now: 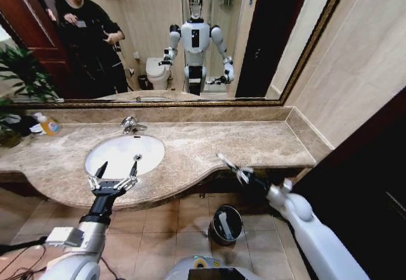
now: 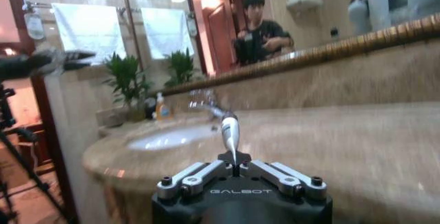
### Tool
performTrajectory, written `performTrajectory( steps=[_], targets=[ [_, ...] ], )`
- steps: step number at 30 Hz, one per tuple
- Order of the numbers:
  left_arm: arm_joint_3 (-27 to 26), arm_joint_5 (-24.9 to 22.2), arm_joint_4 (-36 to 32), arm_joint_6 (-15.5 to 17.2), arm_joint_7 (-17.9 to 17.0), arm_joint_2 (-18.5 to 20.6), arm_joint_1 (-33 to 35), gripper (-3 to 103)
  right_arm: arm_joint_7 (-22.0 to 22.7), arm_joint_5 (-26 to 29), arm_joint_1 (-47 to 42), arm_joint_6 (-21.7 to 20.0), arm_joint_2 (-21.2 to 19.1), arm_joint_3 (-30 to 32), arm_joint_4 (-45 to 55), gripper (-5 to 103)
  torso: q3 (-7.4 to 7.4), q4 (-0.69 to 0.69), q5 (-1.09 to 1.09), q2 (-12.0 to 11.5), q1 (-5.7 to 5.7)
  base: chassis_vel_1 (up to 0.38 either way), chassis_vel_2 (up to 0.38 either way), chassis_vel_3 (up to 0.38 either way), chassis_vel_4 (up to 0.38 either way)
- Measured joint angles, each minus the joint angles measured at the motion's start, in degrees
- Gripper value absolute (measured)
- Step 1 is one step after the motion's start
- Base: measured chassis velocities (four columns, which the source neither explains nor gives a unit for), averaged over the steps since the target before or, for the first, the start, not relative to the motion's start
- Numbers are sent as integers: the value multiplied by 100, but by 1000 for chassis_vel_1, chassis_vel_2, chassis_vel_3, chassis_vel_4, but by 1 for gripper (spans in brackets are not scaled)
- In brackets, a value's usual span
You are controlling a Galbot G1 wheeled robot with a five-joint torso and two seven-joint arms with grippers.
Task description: Pick up the trash from the sink and place it in the trash bin.
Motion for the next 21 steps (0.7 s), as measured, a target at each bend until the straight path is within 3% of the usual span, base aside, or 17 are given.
performTrajectory(
  steps=[2,7,12,13,17,18,19,21],
  targets=[
    [0,0,0,0,0,0,0,100,-436,-52,-115,184,65,116,-367,1,0,0,-1,0,0,0,0,0,0],
    [0,0,0,0,0,0,0,100,-896,-337,-138,396,226,157,-1141,1,0,0,-3,0,1,0,0,0,0],
    [0,0,0,0,0,0,0,100,-1046,-762,65,600,377,137,-1891,1,0,0,-4,-1,0,0,0,0,0],
    [0,0,0,0,0,0,0,100,-1012,-1064,241,752,483,132,-2317,1,1,0,0,-1,0,0,0,0,0],
    [0,0,0,0,0,0,0,100,-520,-1576,470,949,646,71,-3004,1,1,2,-5,-2,1,0,0,0,0],
    [0,0,0,0,0,0,0,100,220,-1990,544,1090,758,-43,-3334,0,1,1,-3,-1,2,0,0,0,0],
    [0,0,0,0,0,0,0,100,220,-1990,544,1090,758,-43,-3334,0,1,1,-3,-1,2,0,0,0,0],
    [0,0,0,0,0,0,0,100,1117,-2562,606,1201,907,-169,-3717,0,1,1,-3,-1,1,0,0,0,0]
  ],
)
